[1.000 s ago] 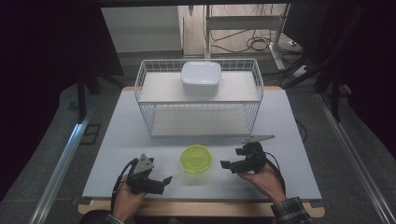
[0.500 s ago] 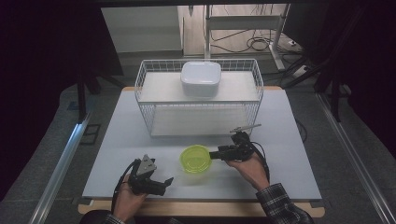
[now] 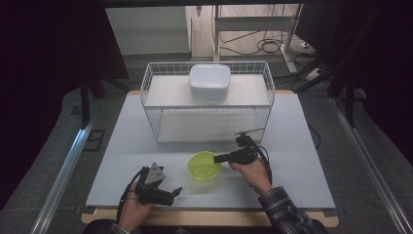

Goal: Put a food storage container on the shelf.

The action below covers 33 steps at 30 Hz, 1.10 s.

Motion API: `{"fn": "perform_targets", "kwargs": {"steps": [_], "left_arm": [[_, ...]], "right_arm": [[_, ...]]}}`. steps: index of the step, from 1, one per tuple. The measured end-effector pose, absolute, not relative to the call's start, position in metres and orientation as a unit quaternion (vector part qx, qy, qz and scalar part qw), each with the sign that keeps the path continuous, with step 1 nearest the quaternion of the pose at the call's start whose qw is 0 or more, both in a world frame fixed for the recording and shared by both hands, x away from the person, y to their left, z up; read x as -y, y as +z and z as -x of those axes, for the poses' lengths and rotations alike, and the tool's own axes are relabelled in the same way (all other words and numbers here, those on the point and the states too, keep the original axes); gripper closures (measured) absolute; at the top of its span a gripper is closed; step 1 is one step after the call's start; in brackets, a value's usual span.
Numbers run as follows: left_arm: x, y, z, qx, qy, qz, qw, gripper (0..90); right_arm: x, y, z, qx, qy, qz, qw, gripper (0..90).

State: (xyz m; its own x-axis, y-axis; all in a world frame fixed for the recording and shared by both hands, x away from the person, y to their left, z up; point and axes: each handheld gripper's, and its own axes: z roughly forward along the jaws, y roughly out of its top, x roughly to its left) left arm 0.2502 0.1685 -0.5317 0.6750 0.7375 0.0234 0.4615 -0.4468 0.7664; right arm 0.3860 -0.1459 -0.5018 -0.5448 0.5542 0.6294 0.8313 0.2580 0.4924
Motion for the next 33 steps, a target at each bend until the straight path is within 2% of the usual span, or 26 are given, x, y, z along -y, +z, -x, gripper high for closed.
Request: {"fn": "perform_targets", "kwargs": {"steps": [2, 4, 14, 33], "left_arm": [[-0.168, -0.532, -0.25, -0.358, 0.181, -0.832, 0.382, 2.1], [-0.168, -0.531, -0.25, -0.358, 0.181, -0.833, 0.382, 2.1], [-0.168, -0.531, -0.25, -0.358, 0.185, -0.832, 0.382, 2.2], [-0.174, -0.528, -0.25, -0.376, 0.193, -0.816, 0.395, 2.1]], "right_arm": [[0.146, -0.502, -0.387, 0.767, -0.416, 0.453, 0.18, 77.6], [0.147, -0.502, -0.387, 0.761, -0.416, 0.46, 0.19, 80.7], [0.151, -0.495, -0.384, 0.752, -0.432, 0.456, 0.2, 81.7], [0.167, -0.45, -0.376, 0.734, -0.484, 0.444, 0.172, 81.7]]}}
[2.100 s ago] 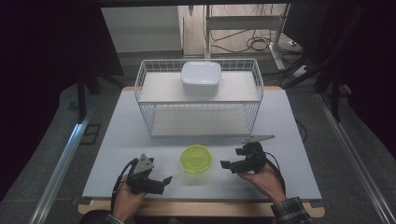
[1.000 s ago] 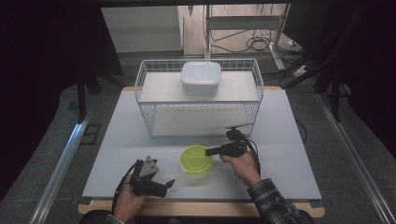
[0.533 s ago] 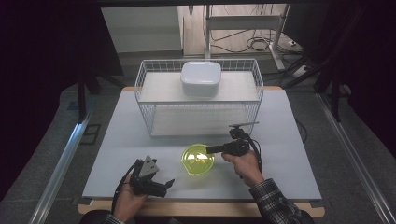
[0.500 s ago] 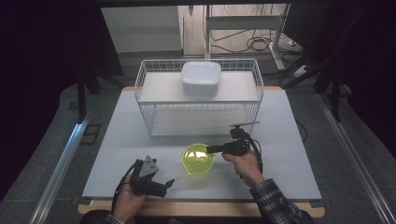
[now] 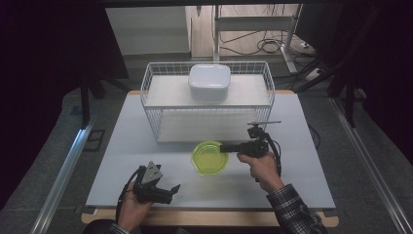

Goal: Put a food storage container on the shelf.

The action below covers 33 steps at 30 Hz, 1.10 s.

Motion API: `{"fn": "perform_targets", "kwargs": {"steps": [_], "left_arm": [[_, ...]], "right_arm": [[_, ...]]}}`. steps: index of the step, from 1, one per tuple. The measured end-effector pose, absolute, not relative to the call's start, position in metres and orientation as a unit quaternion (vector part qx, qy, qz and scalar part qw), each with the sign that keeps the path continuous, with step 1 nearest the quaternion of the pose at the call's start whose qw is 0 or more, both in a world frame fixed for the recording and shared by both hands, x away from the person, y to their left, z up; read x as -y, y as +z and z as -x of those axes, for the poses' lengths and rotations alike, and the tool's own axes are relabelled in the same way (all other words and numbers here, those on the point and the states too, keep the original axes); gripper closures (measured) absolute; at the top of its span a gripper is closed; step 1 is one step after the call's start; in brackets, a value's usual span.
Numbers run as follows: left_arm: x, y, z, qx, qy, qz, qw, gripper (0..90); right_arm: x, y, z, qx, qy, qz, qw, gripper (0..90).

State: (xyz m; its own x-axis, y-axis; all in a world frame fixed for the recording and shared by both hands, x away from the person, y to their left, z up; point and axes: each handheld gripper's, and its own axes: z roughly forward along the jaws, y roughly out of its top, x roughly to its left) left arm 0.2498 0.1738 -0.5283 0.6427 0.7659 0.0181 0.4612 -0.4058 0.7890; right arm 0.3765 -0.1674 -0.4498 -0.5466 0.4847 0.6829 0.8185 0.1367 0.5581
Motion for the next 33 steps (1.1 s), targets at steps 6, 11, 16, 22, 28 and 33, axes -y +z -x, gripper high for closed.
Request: {"fn": "perform_targets", "kwargs": {"steps": [6, 11, 16, 22, 28, 33], "left_arm": [[-0.174, -0.528, -0.25, -0.376, 0.193, -0.816, 0.394, 2.1], [-0.174, -0.528, -0.25, -0.377, 0.193, -0.816, 0.394, 2.1], [-0.174, -0.529, -0.25, -0.376, 0.192, -0.818, 0.392, 2.1], [-0.174, -0.529, -0.25, -0.376, 0.193, -0.817, 0.392, 2.1], [-0.175, -0.529, -0.251, -0.379, 0.19, -0.815, 0.394, 2.1], [-0.175, -0.529, -0.251, -0.381, 0.187, -0.815, 0.394, 2.1]], "right_arm": [[0.171, -0.431, -0.377, 0.729, -0.497, 0.442, 0.162, 81.7], [0.173, -0.414, -0.379, 0.724, -0.51, 0.439, 0.154, 81.7], [0.175, -0.398, -0.382, 0.719, -0.519, 0.437, 0.149, 81.7], [0.176, -0.377, -0.385, 0.716, -0.53, 0.433, 0.138, 81.7], [0.175, -0.355, -0.387, 0.715, -0.537, 0.427, 0.131, 81.7], [0.175, -0.338, -0.391, 0.711, -0.543, 0.427, 0.131, 81.7]]}}
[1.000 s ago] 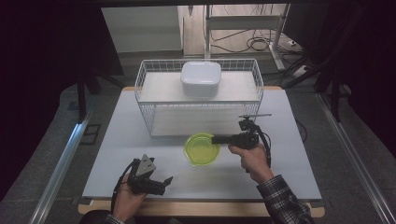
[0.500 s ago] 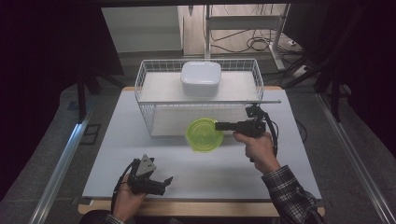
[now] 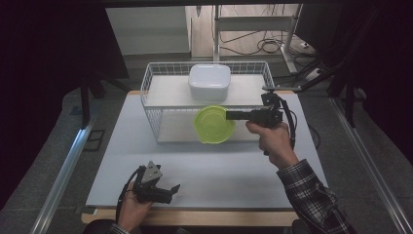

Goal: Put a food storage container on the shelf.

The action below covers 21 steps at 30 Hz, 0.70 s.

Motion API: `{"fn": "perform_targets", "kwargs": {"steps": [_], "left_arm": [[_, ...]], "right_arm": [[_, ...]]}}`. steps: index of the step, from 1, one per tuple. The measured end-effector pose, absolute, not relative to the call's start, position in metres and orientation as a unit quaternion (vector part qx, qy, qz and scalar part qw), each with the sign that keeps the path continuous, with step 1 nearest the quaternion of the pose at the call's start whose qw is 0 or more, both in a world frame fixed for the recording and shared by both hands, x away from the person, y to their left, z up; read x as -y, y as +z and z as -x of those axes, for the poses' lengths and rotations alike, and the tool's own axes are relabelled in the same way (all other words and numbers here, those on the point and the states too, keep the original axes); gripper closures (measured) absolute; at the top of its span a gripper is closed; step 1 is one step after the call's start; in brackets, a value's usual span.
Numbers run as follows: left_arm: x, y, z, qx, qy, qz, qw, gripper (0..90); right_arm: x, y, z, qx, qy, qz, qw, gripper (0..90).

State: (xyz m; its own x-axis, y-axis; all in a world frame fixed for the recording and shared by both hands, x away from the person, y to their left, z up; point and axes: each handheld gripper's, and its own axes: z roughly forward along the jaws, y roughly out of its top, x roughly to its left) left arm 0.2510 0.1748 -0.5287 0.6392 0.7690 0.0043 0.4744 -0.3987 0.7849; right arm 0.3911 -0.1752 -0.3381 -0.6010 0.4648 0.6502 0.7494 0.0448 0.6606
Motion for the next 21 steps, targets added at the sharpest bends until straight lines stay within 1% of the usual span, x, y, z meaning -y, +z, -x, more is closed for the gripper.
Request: {"fn": "perform_targets", "kwargs": {"steps": [12, 21], "left_arm": [[-0.175, -0.529, -0.251, -0.382, 0.186, -0.816, 0.392, 2.2], [-0.175, -0.529, -0.251, -0.384, 0.184, -0.817, 0.389, 2.3]], "right_arm": [[0.175, -0.303, -0.401, 0.698, -0.561, 0.426, 0.131, 81.7], [0.171, -0.272, -0.413, 0.687, -0.575, 0.429, 0.116, 81.7]]}}
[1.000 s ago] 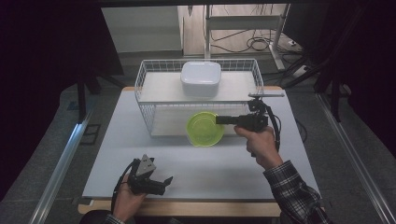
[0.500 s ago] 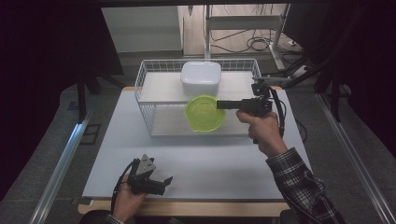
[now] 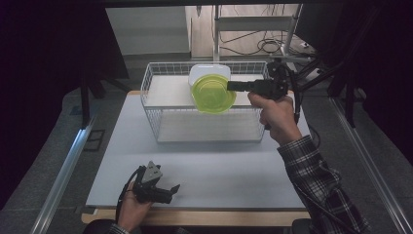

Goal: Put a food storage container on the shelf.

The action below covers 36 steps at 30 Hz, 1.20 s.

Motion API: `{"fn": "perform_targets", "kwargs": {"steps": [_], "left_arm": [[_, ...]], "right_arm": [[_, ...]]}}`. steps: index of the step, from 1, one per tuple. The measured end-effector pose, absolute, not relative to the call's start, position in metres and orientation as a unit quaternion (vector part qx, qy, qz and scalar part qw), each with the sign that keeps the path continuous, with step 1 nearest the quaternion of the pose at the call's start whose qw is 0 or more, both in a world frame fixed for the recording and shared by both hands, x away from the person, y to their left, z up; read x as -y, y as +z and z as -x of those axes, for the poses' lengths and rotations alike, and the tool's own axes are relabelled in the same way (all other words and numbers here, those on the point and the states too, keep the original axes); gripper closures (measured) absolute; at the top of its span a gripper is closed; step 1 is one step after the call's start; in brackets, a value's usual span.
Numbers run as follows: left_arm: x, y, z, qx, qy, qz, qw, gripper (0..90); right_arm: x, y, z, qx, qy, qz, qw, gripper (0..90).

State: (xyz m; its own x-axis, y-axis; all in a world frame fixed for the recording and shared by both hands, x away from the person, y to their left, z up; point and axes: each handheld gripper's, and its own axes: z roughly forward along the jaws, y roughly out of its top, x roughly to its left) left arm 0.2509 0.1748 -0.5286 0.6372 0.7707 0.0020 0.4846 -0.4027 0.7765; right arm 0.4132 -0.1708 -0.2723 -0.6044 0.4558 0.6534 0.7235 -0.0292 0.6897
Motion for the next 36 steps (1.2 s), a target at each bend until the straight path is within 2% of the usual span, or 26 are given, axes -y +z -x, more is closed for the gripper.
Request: {"fn": "perform_targets", "kwargs": {"steps": [13, 36], "left_arm": [[-0.175, -0.528, -0.251, -0.382, 0.185, -0.818, 0.388, 2.5], [-0.175, -0.529, -0.251, -0.378, 0.183, -0.822, 0.384, 2.7]], "right_arm": [[0.158, -0.245, -0.44, 0.666, -0.585, 0.455, 0.076, 81.7], [0.136, -0.247, -0.48, 0.64, -0.568, 0.517, 0.021, 81.6]]}}
